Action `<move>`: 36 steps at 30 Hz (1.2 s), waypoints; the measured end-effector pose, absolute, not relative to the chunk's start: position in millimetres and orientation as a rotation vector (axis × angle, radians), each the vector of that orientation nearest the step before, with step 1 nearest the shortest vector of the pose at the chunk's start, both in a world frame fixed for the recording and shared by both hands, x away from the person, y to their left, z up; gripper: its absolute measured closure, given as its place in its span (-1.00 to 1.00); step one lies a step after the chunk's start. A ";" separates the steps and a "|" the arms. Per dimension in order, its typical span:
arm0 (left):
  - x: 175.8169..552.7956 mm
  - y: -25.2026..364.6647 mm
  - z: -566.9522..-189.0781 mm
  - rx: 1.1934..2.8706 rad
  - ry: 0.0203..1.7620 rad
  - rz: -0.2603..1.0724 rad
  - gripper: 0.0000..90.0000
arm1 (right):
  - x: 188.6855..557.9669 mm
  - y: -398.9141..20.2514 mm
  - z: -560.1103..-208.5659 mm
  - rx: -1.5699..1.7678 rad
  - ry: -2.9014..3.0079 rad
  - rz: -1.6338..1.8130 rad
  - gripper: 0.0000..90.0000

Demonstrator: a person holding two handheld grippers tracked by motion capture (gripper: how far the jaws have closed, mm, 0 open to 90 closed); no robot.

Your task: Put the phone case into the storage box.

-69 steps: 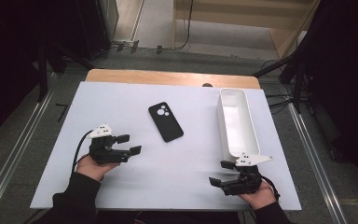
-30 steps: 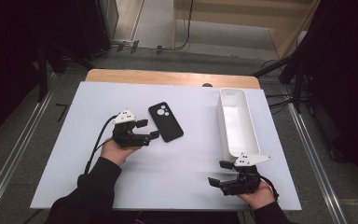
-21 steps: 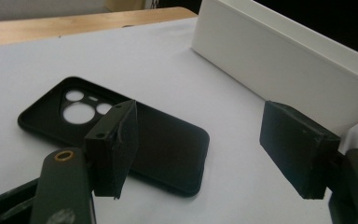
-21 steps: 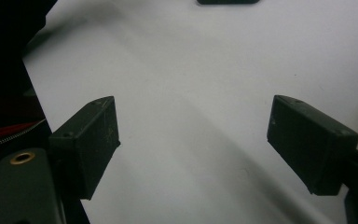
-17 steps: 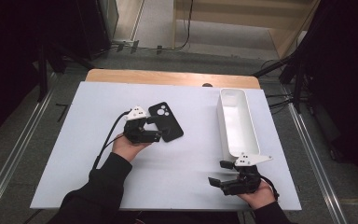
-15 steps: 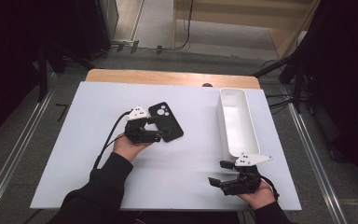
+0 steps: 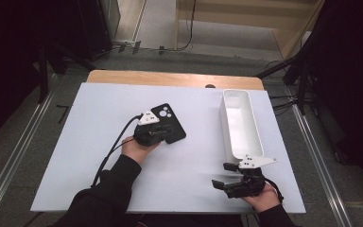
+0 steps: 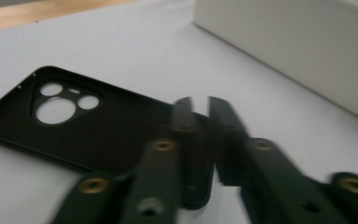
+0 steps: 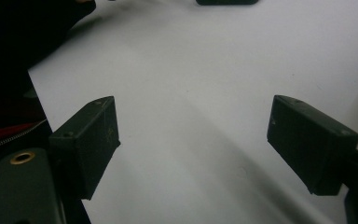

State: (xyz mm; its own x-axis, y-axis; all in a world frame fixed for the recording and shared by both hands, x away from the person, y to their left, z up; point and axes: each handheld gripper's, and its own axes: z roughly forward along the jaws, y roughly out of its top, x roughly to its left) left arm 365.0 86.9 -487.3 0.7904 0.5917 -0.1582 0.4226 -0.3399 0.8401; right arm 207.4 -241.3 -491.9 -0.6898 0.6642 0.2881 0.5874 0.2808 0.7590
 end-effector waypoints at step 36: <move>366.9 81.9 -511.1 2.131 0.851 0.135 0.99 | 206.6 -242.1 -491.8 1.203 2.445 1.387 -0.66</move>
State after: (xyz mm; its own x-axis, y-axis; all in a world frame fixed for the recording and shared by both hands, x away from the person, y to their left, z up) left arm 366.9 81.9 -511.1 0.7660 0.6155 -0.1857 0.5277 -0.4369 0.7285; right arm 206.6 -242.1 -491.8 -0.6873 0.6662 0.2895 0.5903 0.2801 0.7570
